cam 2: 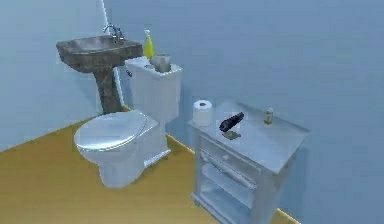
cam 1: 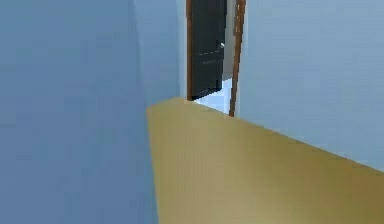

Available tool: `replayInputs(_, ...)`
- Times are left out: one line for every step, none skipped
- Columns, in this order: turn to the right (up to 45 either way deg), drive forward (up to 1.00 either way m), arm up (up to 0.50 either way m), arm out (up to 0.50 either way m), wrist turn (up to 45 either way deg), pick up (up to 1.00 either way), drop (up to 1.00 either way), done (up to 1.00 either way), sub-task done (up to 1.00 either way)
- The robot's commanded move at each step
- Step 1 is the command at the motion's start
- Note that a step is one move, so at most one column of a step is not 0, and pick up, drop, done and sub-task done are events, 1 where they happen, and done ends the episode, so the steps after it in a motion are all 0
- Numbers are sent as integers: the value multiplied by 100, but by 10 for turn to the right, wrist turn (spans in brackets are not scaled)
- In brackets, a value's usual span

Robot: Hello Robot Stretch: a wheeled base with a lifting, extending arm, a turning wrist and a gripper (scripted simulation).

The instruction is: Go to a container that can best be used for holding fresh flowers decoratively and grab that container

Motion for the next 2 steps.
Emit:
replayInputs(270,0,0,0,0,0,0,0,0)
replayInputs(0,100,0,0,0,0,0,0,0)
